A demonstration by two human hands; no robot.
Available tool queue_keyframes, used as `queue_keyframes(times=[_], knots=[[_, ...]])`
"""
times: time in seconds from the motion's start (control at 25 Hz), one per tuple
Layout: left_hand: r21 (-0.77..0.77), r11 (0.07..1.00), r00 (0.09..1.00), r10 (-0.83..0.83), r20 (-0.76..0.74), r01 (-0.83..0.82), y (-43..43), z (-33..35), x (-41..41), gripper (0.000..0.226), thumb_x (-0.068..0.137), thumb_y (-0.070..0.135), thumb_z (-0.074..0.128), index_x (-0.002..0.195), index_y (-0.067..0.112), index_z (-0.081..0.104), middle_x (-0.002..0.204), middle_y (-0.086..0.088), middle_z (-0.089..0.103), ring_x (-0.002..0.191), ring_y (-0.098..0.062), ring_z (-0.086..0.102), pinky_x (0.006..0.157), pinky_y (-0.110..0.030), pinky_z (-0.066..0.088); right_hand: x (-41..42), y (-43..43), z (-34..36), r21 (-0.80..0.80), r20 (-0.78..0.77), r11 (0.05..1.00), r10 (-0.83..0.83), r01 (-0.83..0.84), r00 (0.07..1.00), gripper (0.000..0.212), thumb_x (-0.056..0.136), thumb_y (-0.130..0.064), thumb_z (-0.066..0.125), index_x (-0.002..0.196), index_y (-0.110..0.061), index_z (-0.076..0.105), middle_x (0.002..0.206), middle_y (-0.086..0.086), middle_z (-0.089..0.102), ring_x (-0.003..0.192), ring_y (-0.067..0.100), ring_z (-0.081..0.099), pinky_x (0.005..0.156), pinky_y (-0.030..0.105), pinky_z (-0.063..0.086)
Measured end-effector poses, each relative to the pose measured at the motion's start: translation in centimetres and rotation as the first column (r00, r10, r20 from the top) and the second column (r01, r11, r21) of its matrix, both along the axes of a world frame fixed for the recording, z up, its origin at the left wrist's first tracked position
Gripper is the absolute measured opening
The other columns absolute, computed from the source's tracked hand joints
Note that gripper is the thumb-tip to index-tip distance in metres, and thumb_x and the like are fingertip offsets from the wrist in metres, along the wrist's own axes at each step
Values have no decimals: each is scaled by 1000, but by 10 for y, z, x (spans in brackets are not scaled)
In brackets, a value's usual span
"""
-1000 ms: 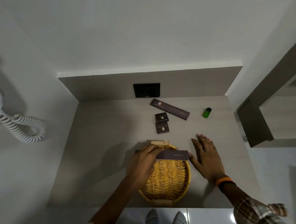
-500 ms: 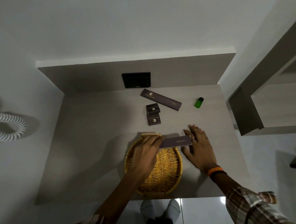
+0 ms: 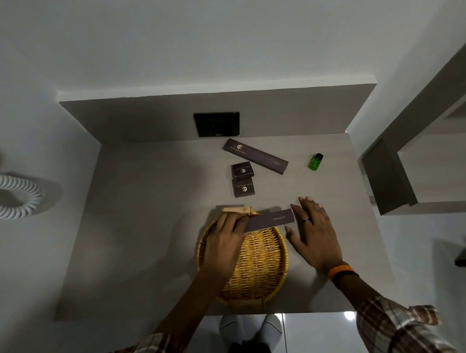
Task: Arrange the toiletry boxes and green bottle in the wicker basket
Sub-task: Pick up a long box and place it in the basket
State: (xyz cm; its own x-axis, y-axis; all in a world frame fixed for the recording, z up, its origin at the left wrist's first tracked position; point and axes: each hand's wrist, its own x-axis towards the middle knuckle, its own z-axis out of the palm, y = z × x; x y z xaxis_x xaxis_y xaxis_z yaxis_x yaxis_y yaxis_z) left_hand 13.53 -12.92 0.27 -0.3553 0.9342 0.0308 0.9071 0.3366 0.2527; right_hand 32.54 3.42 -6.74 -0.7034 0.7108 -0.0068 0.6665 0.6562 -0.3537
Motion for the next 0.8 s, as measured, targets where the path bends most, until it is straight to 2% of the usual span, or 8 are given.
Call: queue_keyframes(times=[0.2, 0.32, 0.4, 0.48, 0.56, 0.64, 0.8], knots=[[49, 999, 999, 25, -26, -24, 2, -5, -6, 60, 73, 28, 83, 126, 13, 60, 121, -7, 65, 114, -25, 62, 89, -35, 55, -1, 0, 1, 12, 1, 1000, -3, 3, 1000, 67, 94, -58, 47, 149, -20, 39, 161, 9, 30, 150, 26, 23, 123, 49, 22], [134, 991, 998, 31, -48, -25, 0, -1, -9, 49, 78, 35, 77, 121, 16, 64, 115, -3, 66, 109, -21, 61, 87, -33, 54, 0, 0, 2, 15, 2, 1000, 4, -4, 1000, 68, 94, -59, 47, 149, -19, 39, 162, 9, 29, 151, 25, 21, 123, 50, 21], [226, 972, 998, 66, 15, -68, 2, 9, -19, 36, 88, 40, 62, 116, 18, 66, 112, -2, 66, 106, -19, 56, 86, -32, 50, 1, -1, 1, 22, 8, 1000, 12, -12, 1000, 69, 94, -60, 47, 150, -19, 38, 162, 9, 28, 152, 24, 19, 124, 49, 18], [301, 947, 993, 93, 75, -112, 15, 20, -40, 33, 94, 37, 50, 111, 15, 68, 108, -4, 67, 102, -21, 56, 85, -33, 48, 0, 0, 1, 25, 8, 1000, 14, -14, 1000, 70, 94, -60, 46, 150, -19, 38, 162, 8, 28, 152, 24, 18, 124, 48, 16], [331, 938, 991, 65, 115, -100, 40, 28, -69, 28, 94, 27, 55, 112, 10, 68, 105, -8, 66, 99, -24, 58, 81, -36, 52, 0, 0, 0, 24, 9, 1000, 15, -16, 1000, 70, 94, -60, 46, 150, -20, 37, 163, 8, 27, 152, 23, 17, 124, 49, 16], [228, 973, 987, -2, 160, -35, 71, 29, -96, 33, 91, 24, 62, 121, 10, 63, 113, -10, 64, 104, -25, 57, 83, -39, 52, 0, 2, -1, 24, 6, 1000, 17, -17, 1000, 71, 94, -60, 47, 151, -20, 37, 163, 8, 27, 153, 23, 16, 124, 49, 17], [-52, 993, 969, -89, 230, 104, 125, 7, -122, 62, 84, 35, 70, 139, 14, 49, 139, -8, 51, 127, -25, 44, 105, -38, 40, 1, 1, -3, 22, -20, 1000, 7, -6, 1000, 70, 92, -60, 49, 150, -21, 38, 162, 7, 28, 152, 23, 19, 122, 51, 22]])
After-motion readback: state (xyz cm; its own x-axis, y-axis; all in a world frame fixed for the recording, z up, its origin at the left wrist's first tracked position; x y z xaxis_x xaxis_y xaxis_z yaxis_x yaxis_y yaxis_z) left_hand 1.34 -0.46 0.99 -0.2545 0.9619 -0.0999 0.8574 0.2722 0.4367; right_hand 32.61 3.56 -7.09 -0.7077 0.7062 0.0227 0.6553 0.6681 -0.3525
